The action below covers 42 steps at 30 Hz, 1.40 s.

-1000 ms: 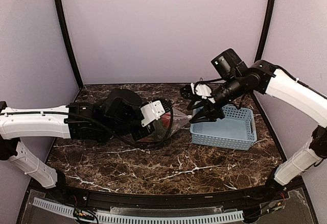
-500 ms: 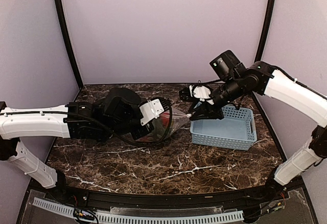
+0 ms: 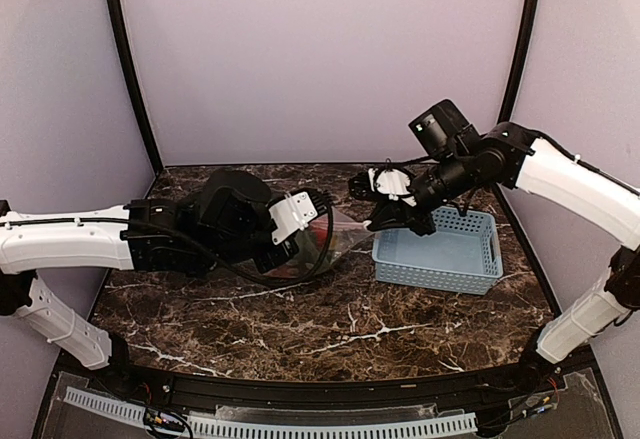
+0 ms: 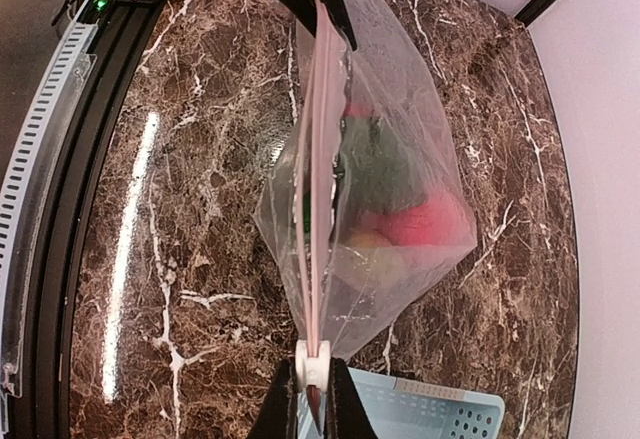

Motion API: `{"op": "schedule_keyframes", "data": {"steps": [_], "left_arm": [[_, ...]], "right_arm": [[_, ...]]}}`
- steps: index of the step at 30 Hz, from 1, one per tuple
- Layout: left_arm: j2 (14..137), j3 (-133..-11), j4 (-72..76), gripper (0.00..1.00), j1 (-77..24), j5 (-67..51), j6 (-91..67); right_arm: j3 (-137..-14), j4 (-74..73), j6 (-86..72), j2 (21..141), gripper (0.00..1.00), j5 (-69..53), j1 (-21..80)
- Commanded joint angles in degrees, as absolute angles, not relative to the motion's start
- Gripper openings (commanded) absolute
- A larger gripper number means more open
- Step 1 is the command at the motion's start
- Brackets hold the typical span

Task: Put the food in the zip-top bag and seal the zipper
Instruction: Pass from the left arm to the right

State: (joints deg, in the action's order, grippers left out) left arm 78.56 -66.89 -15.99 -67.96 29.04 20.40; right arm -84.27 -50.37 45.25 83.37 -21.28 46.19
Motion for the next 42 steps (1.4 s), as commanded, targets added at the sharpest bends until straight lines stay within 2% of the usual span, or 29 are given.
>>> {"op": "schedule_keyframes", "data": {"steps": [1, 15, 18, 22, 24, 31, 42], "left_arm": [[73.98, -65.01, -15.94, 0.01, -66.65, 29.27, 19.01], [74.07, -63.86, -15.91, 0.01, -66.45, 28.26, 17.85], [74.18, -63.6, -15.64, 0.01, -66.45, 28.1, 17.57], [74.11, -63.37, -15.11, 0.01, -66.45, 27.91, 17.26], [73.95, -63.22, -14.74, 0.01, -66.45, 27.91, 17.09], [73.39, -62.4, -13.36, 0.01, -66.45, 27.71, 16.7], [72.27, -62.2, -13.56, 0.01, -65.43, 26.66, 16.44]], "right_arm": [[-82.07, -51.06, 46.06, 82.74, 0.0, -16.26, 46.19], [-82.53, -52.87, 44.43, 80.45, 0.04, -18.61, 44.39], [-82.4, -53.48, 43.76, 80.05, 0.16, -19.96, 44.17], [-81.2, -53.79, 43.42, 79.29, 0.41, -23.26, 43.24], [-80.29, -53.74, 43.63, 79.11, 0.46, -24.93, 42.8], [-75.8, -47.14, 41.71, 78.78, 0.45, -30.49, 42.1], [-76.55, -40.02, 40.12, 80.73, 0.39, -30.43, 41.82]]}}
